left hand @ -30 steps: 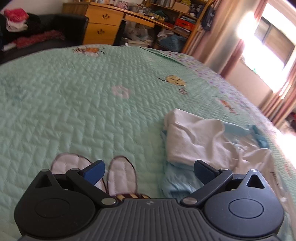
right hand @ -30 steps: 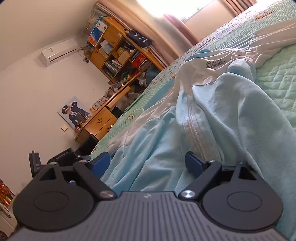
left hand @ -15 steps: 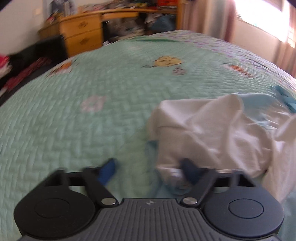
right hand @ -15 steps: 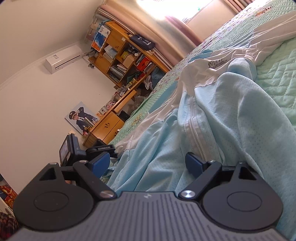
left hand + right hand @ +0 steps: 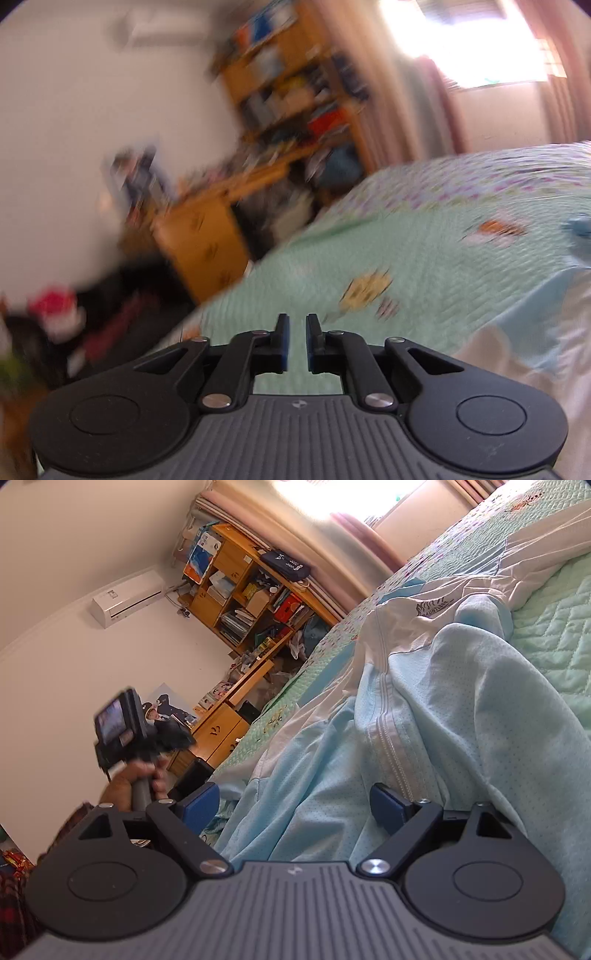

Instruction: Fold clothes

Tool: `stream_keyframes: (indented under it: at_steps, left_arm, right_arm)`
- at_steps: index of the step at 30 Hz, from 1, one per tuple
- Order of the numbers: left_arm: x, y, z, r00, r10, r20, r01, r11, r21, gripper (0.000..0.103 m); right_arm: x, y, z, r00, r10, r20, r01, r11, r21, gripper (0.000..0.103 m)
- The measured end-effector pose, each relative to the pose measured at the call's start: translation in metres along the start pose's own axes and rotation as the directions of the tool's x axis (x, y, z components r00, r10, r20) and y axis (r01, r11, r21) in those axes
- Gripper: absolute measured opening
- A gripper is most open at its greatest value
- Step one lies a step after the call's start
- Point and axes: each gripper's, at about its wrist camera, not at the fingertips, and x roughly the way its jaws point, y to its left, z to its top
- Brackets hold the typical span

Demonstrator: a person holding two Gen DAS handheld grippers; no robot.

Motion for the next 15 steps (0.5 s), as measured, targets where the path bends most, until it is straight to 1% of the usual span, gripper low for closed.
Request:
stream_keyframes:
  at_steps: [1,2,3,4,5,6,7,8,9,10,11,12,13,15]
  left_arm:
    - [-0.020,-0.015,0.002,0.996,-0.081,0.020,0.080,0.995,0.060,0.041]
    - [-0.038,-0.030,-0.002,0.988,-0.153,0.014,0.151,0.983,0.103,0.052]
    - [-0.056,-0.045,-0.006,0.975,-0.224,0.005,0.221,0.964,0.146,0.064]
    - [-0.071,-0.052,-0.012,0.964,-0.265,-0.012,0.264,0.952,0.153,0.067]
    - [-0.080,-0.051,-0.021,0.962,-0.271,-0.036,0.273,0.955,0.113,0.068]
    - [-0.089,-0.049,-0.031,0.959,-0.278,-0.059,0.282,0.957,0.074,0.074]
    - [-0.095,-0.042,-0.040,0.961,-0.265,-0.080,0.268,0.963,0.017,0.083]
    - [-0.097,-0.027,-0.050,0.968,-0.229,-0.102,0.224,0.973,-0.062,0.087]
    - [-0.096,-0.011,-0.062,0.972,-0.197,-0.130,0.180,0.975,-0.133,0.094]
    - [-0.092,0.006,-0.077,0.972,-0.168,-0.167,0.135,0.972,-0.194,0.097]
    - [-0.088,0.018,-0.090,0.965,-0.166,-0.201,0.118,0.966,-0.232,0.097]
    - [-0.083,0.025,-0.100,0.954,-0.195,-0.229,0.138,0.960,-0.243,0.097]
    - [-0.079,0.029,-0.109,0.944,-0.220,-0.247,0.158,0.956,-0.247,0.094]
    - [-0.071,0.034,-0.124,0.931,-0.258,-0.257,0.198,0.951,-0.236,0.093]
  right_arm:
    - [0.000,0.000,0.000,1.000,0.001,0.000,-0.001,1.000,0.001,0.089]
    - [0.000,-0.001,0.000,1.000,0.001,0.000,-0.001,1.000,0.002,0.089]
    - [0.000,-0.001,0.000,1.000,0.002,0.000,-0.002,1.000,0.003,0.089]
    - [0.000,-0.001,0.000,1.000,0.003,0.001,-0.003,1.000,0.004,0.089]
    - [0.000,-0.001,0.000,1.000,0.003,0.001,-0.003,1.000,0.005,0.089]
    - [0.000,-0.001,0.000,1.000,0.005,0.002,-0.005,1.000,0.006,0.089]
    - [-0.001,-0.002,0.000,1.000,0.007,0.003,-0.007,1.000,0.008,0.089]
    - [-0.001,-0.002,0.000,1.000,0.008,0.004,-0.008,1.000,0.009,0.089]
    - [-0.001,-0.002,0.000,1.000,0.010,0.005,-0.010,1.000,0.011,0.089]
    - [-0.001,-0.002,0.000,1.000,0.011,0.005,-0.011,1.000,0.012,0.089]
    - [-0.001,-0.003,0.000,1.000,0.013,0.006,-0.013,1.000,0.014,0.089]
    - [-0.002,-0.003,0.000,1.000,0.015,0.007,-0.015,1.000,0.015,0.089]
    - [-0.002,-0.003,0.000,1.000,0.017,0.008,-0.017,1.000,0.017,0.089]
    - [-0.003,-0.003,0.000,1.000,0.020,0.010,-0.020,1.000,0.020,0.089]
